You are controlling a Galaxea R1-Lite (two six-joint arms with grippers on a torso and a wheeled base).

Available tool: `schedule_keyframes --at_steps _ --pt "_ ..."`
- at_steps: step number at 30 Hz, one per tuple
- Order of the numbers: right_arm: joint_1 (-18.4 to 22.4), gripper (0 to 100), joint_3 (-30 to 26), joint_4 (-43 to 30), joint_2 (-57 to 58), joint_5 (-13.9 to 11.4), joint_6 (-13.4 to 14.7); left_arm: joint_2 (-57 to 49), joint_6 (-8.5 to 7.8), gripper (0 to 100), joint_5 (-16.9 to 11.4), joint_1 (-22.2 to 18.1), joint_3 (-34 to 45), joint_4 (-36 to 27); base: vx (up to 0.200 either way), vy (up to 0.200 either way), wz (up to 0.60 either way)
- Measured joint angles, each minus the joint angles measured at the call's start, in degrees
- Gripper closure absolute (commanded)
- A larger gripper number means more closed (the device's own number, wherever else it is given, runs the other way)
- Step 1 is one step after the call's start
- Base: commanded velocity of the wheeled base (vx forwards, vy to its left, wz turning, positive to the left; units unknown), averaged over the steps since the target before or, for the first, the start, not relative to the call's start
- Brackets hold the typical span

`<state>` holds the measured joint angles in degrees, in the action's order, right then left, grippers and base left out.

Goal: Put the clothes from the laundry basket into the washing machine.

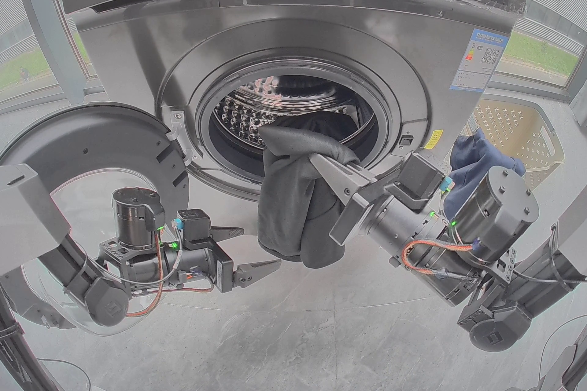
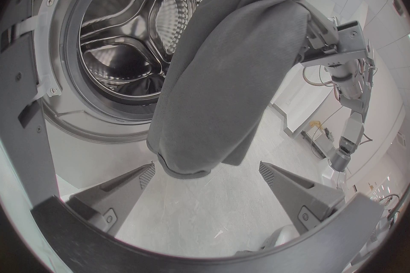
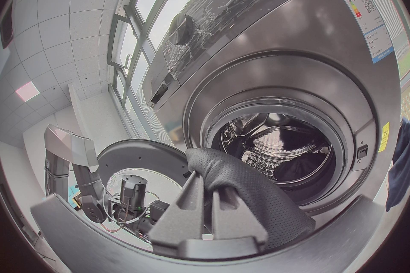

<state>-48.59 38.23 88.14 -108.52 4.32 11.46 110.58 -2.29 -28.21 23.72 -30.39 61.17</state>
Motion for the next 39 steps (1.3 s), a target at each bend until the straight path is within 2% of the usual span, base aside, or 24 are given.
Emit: schedule_keyframes --at_steps 3,5,9,17,18,24,30,34,39 --pt "-0.05 100 0.0 0.13 0.01 0.02 -0.02 2.29 1.29 0 -0.01 0.09 -1.27 2.51 0.0 0.0 0.0" --pt "-0.22 100 -0.02 0.18 0.0 0.0 -0.02 3.5 1.58 0 0.0 0.15 -1.8 3.58 0.0 0.0 0.0" --pt "-0.57 100 -0.34 0.18 0.0 0.41 -0.09 6.62 1.83 0 0.05 0.17 -3.12 6.05 0.0 0.0 0.0" --pt "-1.01 100 -0.69 0.18 0.01 0.69 -0.11 10.48 2.0 0 0.46 0.28 -6.81 6.62 0.0 0.0 0.0" --pt "-1.01 100 -0.69 0.18 0.01 0.69 -0.11 10.81 2.02 100 0.57 0.33 -7.17 6.64 0.0 0.0 0.0" --pt "-0.99 100 -0.91 0.21 0.01 0.69 -0.07 11.93 2.11 100 0.62 1.08 -7.84 8.75 0.0 0.0 0.0" --pt "-0.9 100 -1.08 0.27 0.0 0.68 0.06 12.37 2.16 100 0.73 2.29 -6.35 14.45 0.0 0.0 0.0" --pt "-0.55 100 -1.22 0.27 -0.09 0.63 0.06 11.86 2.16 100 0.82 2.76 -2.57 19.14 0.0 0.0 0.0" --pt "0.33 100 -1.55 0.24 -0.79 0.52 -0.07 9.22 1.48 100 0.87 3.64 6.19 24.06 0.0 0.0 0.0"
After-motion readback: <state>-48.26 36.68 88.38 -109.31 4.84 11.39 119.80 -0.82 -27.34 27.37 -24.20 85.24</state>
